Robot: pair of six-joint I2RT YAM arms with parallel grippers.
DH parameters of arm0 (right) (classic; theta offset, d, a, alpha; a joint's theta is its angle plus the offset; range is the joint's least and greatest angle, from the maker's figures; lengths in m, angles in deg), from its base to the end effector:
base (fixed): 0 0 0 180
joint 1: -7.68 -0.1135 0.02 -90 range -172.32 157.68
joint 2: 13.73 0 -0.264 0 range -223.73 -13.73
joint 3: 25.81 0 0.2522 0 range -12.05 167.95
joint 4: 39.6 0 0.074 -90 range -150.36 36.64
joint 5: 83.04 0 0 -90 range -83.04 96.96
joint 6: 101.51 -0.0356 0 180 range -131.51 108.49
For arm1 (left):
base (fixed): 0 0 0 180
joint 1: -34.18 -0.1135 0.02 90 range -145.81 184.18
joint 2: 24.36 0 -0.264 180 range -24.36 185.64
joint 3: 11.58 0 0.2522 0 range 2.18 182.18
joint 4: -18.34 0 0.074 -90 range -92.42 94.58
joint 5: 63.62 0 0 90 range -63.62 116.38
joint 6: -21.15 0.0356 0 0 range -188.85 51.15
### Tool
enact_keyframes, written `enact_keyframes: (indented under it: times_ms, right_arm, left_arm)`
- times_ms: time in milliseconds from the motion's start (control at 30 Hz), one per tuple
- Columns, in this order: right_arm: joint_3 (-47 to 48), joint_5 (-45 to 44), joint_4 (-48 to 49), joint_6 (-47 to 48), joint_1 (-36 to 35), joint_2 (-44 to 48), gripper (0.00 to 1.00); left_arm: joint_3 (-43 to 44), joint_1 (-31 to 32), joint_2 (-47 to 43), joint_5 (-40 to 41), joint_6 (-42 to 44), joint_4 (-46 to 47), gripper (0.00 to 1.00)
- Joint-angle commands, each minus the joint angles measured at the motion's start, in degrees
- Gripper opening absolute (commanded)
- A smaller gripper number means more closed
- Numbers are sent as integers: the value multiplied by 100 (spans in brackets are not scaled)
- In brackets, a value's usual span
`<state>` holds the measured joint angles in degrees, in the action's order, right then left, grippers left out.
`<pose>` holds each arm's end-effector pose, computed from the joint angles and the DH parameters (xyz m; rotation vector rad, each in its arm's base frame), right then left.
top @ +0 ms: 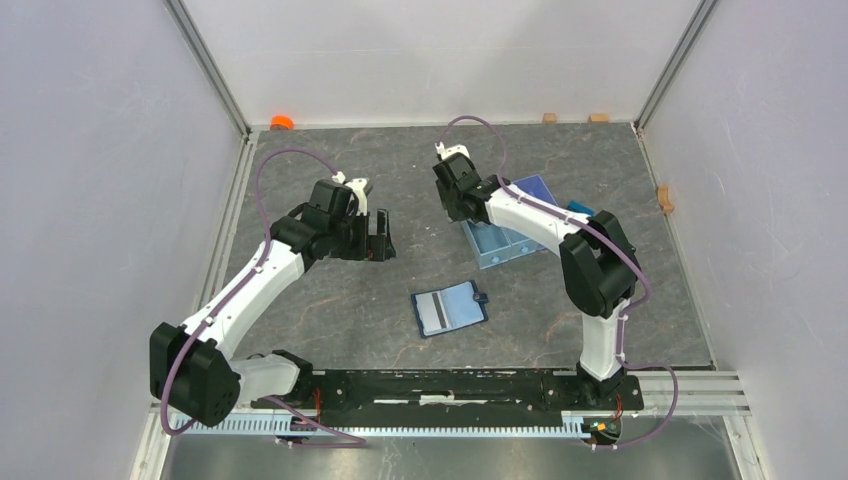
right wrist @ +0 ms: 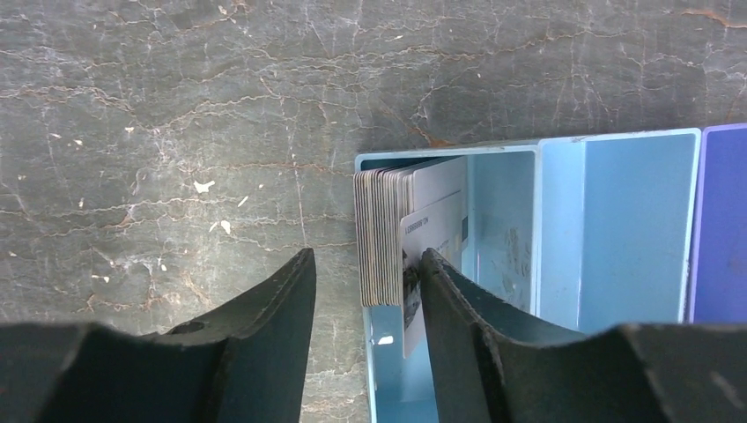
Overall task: Put the credit cards into the card holder
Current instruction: Pick up the credit card from the storage box.
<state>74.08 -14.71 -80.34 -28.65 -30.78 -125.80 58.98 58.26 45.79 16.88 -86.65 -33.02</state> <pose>0.3451 0.2573 0.2195 -0.2927 2.3883 -0.0310 0.2270 -0.1079 0.2789 0.2117 2.5065 -0.5138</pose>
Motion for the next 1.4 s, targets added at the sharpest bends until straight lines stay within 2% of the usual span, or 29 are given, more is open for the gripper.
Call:
enact_keyframes:
  times_ms: [0,100,300,533,700,867,1033,1167,1267,1367]
  right_arm:
    - [-46,-4,140,-102,-82,340,51]
    - [-85,0,162,-104,-92,362,47]
    - [-105,-13,185,-77,-91,344,30]
    - [-148,-67,205,-22,-93,341,21]
    - [-232,-238,296,55,-100,504,13]
    - [-273,-585,304,249,-114,656,0]
    - [-362,-936,323,533,-134,889,0]
    - [-480,-1030,392,837,-153,1428,0]
    - [-515,-749,264,1049,-153,1941,0]
    - [-689,-102,77,1185,-153,2597,0]
  left_arm:
    - [-2,-27,-51,51,234,144,96]
    - [-2,-34,-45,53,234,139,96]
    - [-2,-32,-21,69,233,139,96]
    - [-11,-29,-3,79,233,139,96]
    - [-10,-34,4,88,233,144,96]
    - [-10,-27,-13,113,242,144,96]
    - [-31,-34,-73,19,344,197,95]
    - [-243,-20,-379,-404,511,544,93]
    - [-469,0,-668,-856,655,934,93]
    - [-558,66,-839,-1274,785,1144,93]
